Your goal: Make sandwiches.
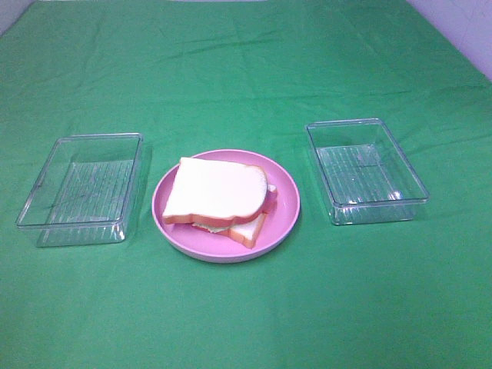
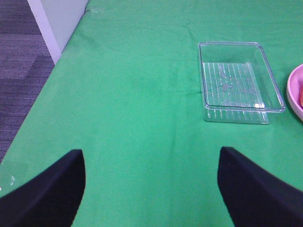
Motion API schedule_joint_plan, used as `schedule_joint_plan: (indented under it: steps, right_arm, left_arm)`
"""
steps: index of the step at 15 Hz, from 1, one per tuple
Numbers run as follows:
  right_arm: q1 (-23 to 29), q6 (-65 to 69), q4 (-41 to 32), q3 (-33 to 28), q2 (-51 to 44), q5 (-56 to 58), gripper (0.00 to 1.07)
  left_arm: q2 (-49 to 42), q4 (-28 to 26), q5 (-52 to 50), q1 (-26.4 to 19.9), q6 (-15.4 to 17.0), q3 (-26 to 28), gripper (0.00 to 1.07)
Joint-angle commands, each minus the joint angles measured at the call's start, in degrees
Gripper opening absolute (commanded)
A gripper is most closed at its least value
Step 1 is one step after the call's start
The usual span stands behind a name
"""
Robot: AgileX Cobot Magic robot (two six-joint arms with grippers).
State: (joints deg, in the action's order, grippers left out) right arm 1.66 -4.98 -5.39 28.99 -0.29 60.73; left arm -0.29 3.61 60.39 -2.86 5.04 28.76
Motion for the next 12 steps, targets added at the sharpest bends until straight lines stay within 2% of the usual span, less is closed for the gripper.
schedule_joint_plan:
  steps: [1,3,7,9,11,12]
  right_arm:
    - [-0.3,-0.7,0.2,0.1,-0.5,0.0,0.78]
    - [-0.3,-0.7,0.2,0.1,-0.5,0.0,0.78]
    - [-0.3,-0.7,0.2,0.1,-0.5,0.0,0.78]
    - [-0.3,-0.7,0.2,0.1,-0.5,0.0,0.78]
    - [-0.3,-0.7,0.2,0.1,-0.5,0.0,0.78]
    - [-0.3,-0.7,0.2,0.1,-0.5,0.0,0.78]
  left_arm:
    - [-1.3,-0.1,-0.3,-0.2,-0.2,-0.1,0.74]
    - [-1.3,-0.1,-0.3,-0.2,-0.2,-0.1,0.74]
    - [-1.3,-4.0,-0.3,-0.2,-1.0,-0.1,0.74]
    - [-1.3,-5.8,-0.5,-0.2,-3.4,-0.1,0.74]
    - [-1.3,-6.8,-0.5,-0.2,-7.2,-0.2,0.74]
    - [-1.3,-6.8,-0.5,-0.2,-7.3,-0.2,0.74]
